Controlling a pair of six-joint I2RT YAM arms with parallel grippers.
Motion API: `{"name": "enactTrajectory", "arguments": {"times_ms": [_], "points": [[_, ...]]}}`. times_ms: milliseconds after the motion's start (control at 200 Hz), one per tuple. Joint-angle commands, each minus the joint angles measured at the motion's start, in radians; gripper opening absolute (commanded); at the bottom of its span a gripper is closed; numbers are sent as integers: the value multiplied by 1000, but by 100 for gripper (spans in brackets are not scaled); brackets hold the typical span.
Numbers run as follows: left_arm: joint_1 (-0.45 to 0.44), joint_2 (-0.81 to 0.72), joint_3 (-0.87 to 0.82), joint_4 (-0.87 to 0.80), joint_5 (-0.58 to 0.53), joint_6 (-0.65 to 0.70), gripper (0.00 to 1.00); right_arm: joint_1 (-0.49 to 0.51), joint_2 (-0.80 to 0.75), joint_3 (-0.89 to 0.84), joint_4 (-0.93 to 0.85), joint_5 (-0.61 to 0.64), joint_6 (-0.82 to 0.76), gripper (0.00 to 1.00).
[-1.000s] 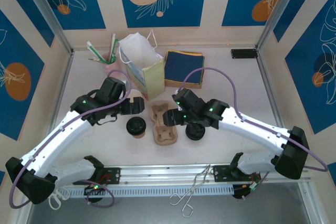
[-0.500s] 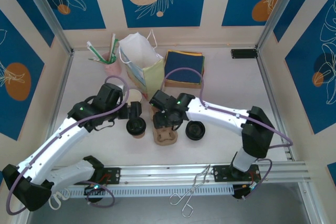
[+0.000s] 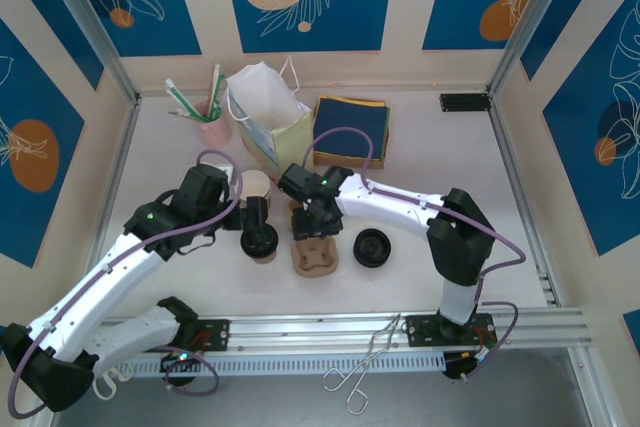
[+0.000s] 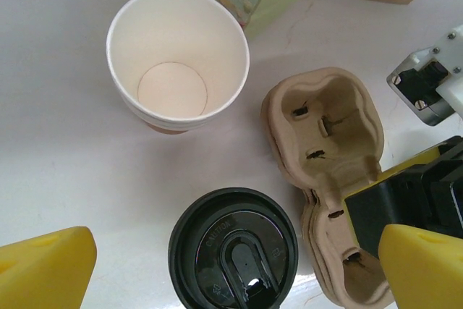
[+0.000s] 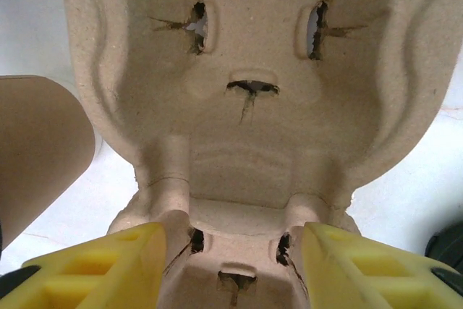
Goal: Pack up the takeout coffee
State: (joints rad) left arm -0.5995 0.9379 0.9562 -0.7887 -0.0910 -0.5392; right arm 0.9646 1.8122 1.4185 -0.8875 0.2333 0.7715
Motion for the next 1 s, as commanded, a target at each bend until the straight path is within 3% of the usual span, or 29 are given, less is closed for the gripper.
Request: {"name": "enactTrajectory", "arguments": {"times_ms": [0, 995], "points": [[11, -10, -13, 17, -10, 27, 100, 2, 18, 26, -38, -34, 2, 52], [16, -14, -33, 28, -15, 5, 100, -7, 96, 81, -67, -27, -10, 53]]}}
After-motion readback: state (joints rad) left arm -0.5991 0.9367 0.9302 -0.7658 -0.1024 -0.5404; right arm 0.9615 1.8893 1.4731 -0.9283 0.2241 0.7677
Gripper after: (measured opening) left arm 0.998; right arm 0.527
